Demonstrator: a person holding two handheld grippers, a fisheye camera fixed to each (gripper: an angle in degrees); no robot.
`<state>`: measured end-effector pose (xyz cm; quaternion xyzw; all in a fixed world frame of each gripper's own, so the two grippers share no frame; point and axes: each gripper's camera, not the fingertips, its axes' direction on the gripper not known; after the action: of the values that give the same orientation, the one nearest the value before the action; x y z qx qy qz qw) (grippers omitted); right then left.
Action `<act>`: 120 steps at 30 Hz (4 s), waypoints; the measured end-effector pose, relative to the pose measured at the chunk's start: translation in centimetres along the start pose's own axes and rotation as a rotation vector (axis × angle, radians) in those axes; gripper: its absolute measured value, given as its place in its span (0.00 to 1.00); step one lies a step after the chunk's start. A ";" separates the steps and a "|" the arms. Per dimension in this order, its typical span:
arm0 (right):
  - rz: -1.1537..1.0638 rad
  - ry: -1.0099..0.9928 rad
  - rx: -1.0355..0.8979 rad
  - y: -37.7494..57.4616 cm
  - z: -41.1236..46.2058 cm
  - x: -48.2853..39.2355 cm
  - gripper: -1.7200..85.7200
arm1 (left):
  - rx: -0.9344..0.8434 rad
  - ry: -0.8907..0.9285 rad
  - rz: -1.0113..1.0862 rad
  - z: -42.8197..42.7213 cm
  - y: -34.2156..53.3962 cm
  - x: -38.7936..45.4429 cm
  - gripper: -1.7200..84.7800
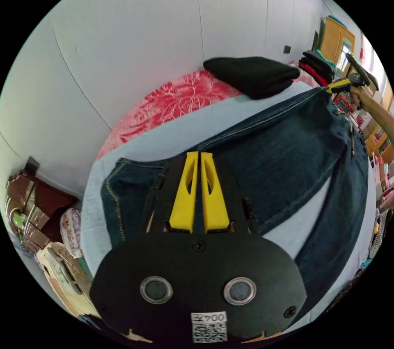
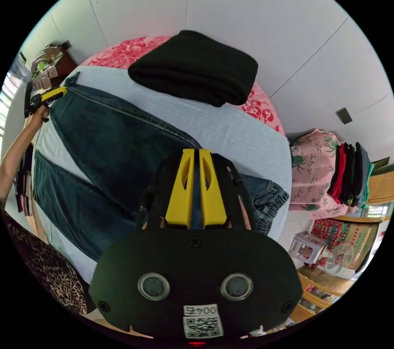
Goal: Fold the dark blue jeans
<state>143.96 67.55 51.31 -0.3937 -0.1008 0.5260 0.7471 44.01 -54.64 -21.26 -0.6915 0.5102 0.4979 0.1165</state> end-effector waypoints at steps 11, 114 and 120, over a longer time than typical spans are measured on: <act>0.125 -0.114 0.233 23.0 -13.2 -5.1 0.05 | 0.107 -0.051 -0.004 -16.6 16.6 12.6 0.03; 0.345 -0.752 0.052 63.6 8.6 -9.8 0.13 | -0.425 -0.083 -0.118 -21.0 41.6 31.6 0.04; 0.334 -0.804 0.055 64.7 14.0 -21.5 0.14 | -0.292 0.088 -0.045 -27.9 42.6 25.1 0.04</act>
<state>81.17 64.48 21.44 -0.1482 -0.3046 0.7537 0.5632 24.47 -107.35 -13.41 -0.7335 0.4215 0.5332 0.0033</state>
